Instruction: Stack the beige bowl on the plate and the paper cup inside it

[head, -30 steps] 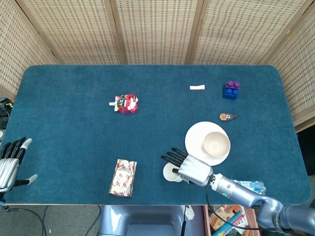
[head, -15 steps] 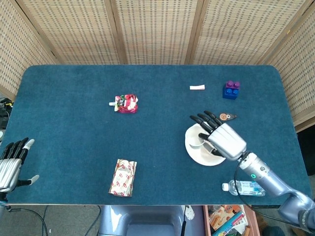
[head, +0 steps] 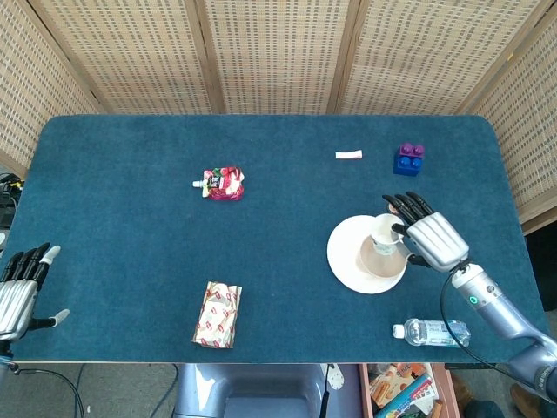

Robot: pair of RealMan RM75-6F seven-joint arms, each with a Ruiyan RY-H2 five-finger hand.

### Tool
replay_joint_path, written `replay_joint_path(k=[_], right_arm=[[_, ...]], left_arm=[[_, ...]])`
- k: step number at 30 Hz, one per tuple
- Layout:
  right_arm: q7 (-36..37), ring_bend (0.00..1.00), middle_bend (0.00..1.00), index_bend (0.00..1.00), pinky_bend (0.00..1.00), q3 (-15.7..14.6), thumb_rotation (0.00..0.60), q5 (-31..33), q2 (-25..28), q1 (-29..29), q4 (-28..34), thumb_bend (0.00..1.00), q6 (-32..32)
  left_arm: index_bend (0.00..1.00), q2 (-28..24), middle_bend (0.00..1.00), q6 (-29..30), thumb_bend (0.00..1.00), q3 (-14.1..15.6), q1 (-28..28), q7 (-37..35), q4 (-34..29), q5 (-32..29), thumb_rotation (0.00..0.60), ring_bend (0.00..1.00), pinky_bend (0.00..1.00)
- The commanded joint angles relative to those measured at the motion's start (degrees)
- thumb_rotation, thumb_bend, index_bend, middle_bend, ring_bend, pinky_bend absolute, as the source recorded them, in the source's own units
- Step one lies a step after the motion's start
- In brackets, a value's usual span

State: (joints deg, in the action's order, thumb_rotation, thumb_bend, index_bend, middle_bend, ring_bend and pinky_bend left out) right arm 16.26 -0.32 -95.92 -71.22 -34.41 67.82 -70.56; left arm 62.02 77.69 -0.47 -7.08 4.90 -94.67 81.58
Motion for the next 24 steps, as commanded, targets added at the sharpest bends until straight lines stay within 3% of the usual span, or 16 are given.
replay_joint_path(k=[1,24], right_arm=[[1.62,0.0,0.0,0.65,0.0,-0.7,0.6,-0.17,-1.68,0.59,-2.12,0.57,0.09],[3.08,0.0,0.0,0.62,0.0,-3.05,0.6,-0.87,-8.33,1.6,-11.95,0.57,2.05]], left_arm=[[0.0,-0.1,0.0,0.05,0.0,-0.01,0.05,-0.23,-0.01,0.03,0.6,0.0,0.0],[0.0,0.0,0.0,-0.27,0.0,0.07,-0.04,-0.14,0.26,-0.09,0.6,0.0,0.0]])
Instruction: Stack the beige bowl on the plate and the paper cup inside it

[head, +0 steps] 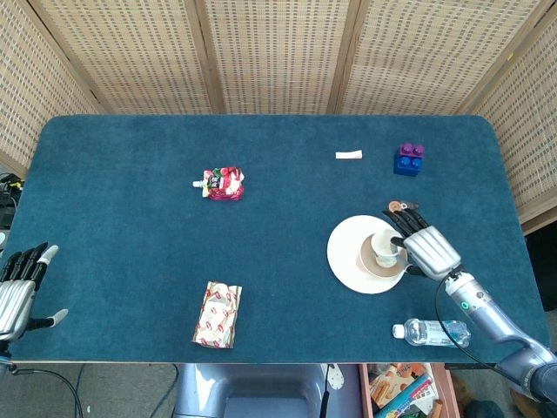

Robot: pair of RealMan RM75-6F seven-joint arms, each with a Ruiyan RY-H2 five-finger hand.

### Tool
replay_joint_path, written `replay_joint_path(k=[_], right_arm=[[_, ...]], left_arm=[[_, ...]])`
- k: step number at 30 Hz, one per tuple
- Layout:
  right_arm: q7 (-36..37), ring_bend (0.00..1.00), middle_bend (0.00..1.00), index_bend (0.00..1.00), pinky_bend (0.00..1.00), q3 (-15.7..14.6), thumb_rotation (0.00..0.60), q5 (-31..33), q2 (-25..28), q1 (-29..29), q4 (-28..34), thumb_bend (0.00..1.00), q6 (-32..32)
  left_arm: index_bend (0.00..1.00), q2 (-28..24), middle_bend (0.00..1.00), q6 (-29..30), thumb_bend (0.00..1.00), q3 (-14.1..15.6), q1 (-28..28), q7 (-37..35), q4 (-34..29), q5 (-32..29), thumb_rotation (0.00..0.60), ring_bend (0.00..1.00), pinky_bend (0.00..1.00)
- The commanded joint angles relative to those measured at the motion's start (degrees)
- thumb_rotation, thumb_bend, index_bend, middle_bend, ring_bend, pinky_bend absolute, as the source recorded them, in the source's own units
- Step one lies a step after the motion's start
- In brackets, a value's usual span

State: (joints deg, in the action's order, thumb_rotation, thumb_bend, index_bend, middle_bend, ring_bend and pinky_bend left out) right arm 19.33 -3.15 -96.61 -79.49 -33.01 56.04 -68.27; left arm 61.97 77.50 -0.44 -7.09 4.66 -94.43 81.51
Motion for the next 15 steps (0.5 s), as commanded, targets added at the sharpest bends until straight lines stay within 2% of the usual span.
replay_joint_path(k=[1,4,6,10,15], right_arm=[[-0.17,0.0,0.0,0.57,0.0,-0.55,0.6,-0.53,0.1,0.34,-0.22,0.57,-0.48],[-0.7,0.0,0.0,0.38,0.0,-1.32,0.6,-1.29,1.1,0.82,0.82,0.57,-1.19],[-1.42,0.0,0.0,0.31,0.0,-1.53,0.6,-1.44,1.52,0.99,1.44,0.57,-1.27],[-3.2,0.0,0.0,0.24,0.0,-1.8,0.6,-1.57,2.07,1.27,2.31,0.57,-1.22],[-4.85,0.0,0.0,0.24,0.0,-2.16,0.6,-1.66,2.75,1.62,3.64,0.57,-1.04]], left_arm=[[0.0,0.07,0.0,-0.1,0.0,0.04,-0.04,0.15,0.03,-0.04,0.6,0.0,0.0],[0.0,0.14,0.0,-0.09,0.0,0.01,-0.03,0.26,0.06,-0.13,0.6,0.0,0.0],[0.0,0.17,0.0,-0.08,0.0,0.03,-0.03,0.36,0.06,-0.12,0.6,0.0,0.0],[0.0,0.18,0.0,-0.02,0.0,0.09,-0.01,0.42,-0.01,0.01,0.6,0.0,0.0],[0.0,0.15,0.0,0.07,0.0,0.12,0.02,0.45,-0.16,0.1,0.6,0.0,0.0]])
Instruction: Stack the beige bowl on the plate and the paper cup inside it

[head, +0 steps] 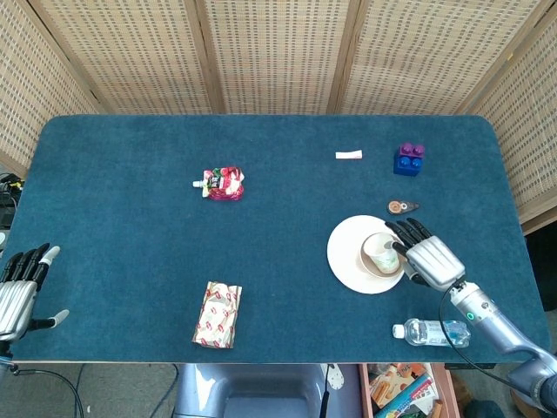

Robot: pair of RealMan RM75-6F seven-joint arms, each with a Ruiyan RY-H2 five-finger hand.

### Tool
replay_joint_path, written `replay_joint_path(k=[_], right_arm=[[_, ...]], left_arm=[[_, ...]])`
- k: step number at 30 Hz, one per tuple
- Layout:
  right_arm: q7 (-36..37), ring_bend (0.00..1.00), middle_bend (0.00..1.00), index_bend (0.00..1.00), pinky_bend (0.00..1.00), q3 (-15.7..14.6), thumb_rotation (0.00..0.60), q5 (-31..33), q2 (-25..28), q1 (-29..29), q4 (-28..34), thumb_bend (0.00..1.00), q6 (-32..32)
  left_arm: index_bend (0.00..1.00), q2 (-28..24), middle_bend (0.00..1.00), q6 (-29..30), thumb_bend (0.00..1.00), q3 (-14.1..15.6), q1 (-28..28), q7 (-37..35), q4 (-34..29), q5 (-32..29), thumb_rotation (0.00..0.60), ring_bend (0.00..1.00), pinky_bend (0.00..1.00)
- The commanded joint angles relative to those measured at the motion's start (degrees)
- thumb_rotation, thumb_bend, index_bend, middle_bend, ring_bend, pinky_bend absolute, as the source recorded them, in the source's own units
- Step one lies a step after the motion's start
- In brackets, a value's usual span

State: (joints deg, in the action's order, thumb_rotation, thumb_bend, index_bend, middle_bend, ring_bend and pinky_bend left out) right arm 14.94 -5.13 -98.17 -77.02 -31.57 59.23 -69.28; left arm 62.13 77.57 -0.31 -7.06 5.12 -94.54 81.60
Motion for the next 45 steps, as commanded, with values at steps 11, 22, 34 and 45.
replay_joint_path(k=[11,22,34,45], right_arm=[[-3.92,0.0,0.0,0.24,0.0,-1.71,0.6,-1.01,2.65,2.32,2.95,0.57,-1.49],[-5.5,0.0,0.0,0.21,0.0,-2.84,0.6,-3.44,4.1,4.98,4.15,0.57,-6.51],[-4.66,0.0,0.0,0.13,0.0,-1.47,0.6,-4.55,9.37,9.14,10.77,0.35,-17.29],[-8.76,0.0,0.0,0.0,0.0,1.21,0.6,3.19,7.0,19.67,20.53,0.0,-26.95]], left_arm=[[0.0,-0.16,0.0,0.06,0.0,0.0,0.05,-0.46,0.0,0.06,0.6,0.0,0.0],[0.0,-0.22,0.0,0.31,0.0,0.17,0.16,-0.4,-0.32,0.46,0.6,0.0,0.0],[0.0,-0.55,0.0,0.59,0.0,0.04,0.22,-1.21,-0.33,0.63,0.6,0.0,0.0],[0.0,-0.95,0.0,5.96,0.0,0.87,2.34,-2.43,-0.03,4.87,0.6,0.0,0.0]])
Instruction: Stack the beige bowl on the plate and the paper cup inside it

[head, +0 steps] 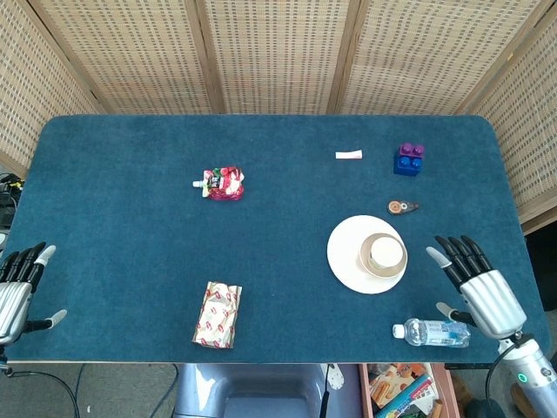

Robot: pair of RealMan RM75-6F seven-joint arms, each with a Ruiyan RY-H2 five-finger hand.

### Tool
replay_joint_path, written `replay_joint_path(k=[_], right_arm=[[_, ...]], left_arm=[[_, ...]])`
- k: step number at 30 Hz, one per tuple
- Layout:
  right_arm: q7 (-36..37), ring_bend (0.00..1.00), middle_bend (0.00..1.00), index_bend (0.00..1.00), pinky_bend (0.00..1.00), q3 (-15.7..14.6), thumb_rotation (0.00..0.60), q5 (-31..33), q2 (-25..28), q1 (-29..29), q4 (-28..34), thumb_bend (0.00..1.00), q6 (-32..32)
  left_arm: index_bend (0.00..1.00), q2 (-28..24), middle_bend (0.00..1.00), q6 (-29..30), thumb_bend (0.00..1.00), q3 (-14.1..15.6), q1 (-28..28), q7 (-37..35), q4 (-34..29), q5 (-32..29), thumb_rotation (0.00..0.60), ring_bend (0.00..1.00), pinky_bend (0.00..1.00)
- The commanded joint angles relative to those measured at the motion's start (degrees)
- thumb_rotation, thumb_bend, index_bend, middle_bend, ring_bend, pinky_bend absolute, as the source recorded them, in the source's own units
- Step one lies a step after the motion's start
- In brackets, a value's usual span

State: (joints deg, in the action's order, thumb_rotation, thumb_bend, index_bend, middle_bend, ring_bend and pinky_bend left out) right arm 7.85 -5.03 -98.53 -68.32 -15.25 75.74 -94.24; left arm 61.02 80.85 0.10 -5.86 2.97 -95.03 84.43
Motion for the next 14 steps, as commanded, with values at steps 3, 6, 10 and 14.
replay_joint_path(k=[3,6,10,14], right_arm=[[-4.34,0.0,0.0,0.0,0.0,2.3,0.6,5.09,-2.6,4.64,5.91,0.0,-2.81],[-6.25,0.0,0.0,0.0,0.0,3.21,0.6,6.03,-3.46,5.6,6.37,0.0,-3.23],[-6.8,0.0,0.0,0.0,0.0,3.99,0.6,7.07,-4.16,6.6,6.39,0.0,-3.12],[-6.31,0.0,0.0,0.0,0.0,4.53,0.6,7.74,-4.77,7.32,5.6,0.0,-2.56]], left_arm=[[0.0,0.41,0.0,3.83,0.0,0.65,1.48,-0.99,1.15,3.36,0.6,0.0,0.0],[0.0,0.85,0.0,4.87,0.0,0.7,1.65,-1.76,2.33,4.61,0.6,0.0,0.0],[0.0,0.91,0.0,5.63,0.0,0.95,1.71,-3.67,3.32,6.07,0.6,0.0,0.0],[0.0,1.03,0.0,5.98,0.0,1.07,1.81,-3.91,3.88,6.67,0.6,0.0,0.0]])
